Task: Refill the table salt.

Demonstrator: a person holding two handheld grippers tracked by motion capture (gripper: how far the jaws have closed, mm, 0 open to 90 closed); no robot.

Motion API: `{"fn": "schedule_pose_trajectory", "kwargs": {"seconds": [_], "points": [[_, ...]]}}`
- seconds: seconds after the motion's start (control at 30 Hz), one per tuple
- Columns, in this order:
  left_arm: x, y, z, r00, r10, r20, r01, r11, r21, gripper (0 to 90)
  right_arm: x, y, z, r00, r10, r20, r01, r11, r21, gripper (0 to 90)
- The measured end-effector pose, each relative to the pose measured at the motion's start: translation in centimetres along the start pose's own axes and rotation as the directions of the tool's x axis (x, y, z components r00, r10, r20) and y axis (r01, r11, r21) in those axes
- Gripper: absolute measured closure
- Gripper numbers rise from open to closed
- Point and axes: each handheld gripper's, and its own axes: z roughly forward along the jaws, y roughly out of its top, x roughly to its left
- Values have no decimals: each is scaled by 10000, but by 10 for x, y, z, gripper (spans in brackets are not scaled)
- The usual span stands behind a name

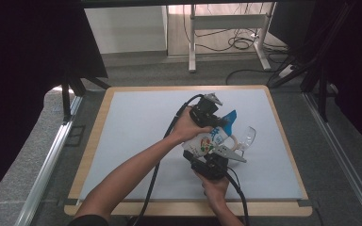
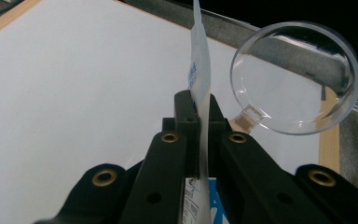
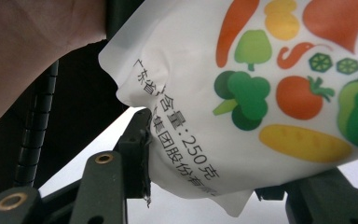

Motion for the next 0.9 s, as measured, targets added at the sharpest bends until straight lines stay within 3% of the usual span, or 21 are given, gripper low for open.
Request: {"fn": "schedule_pose_trajectory", "kwargs": {"seconds": [0.33, 0.6, 0.9], "points": [[1, 6, 2, 10000, 91, -30, -90, 9996, 255, 898, 1, 3, 2, 10000, -38, 37, 38, 9998, -173, 505], [1, 9, 5, 9998, 191, -72, -187, 9985, 511, 898, 0, 3, 2, 9997, 224, 18, -223, 9992, -340, 510], [2, 5, 5, 10000, -7, 30, 6, 9993, 376, 898, 0, 1, 2, 9999, 150, -10, -150, 9996, -239, 514]]}}
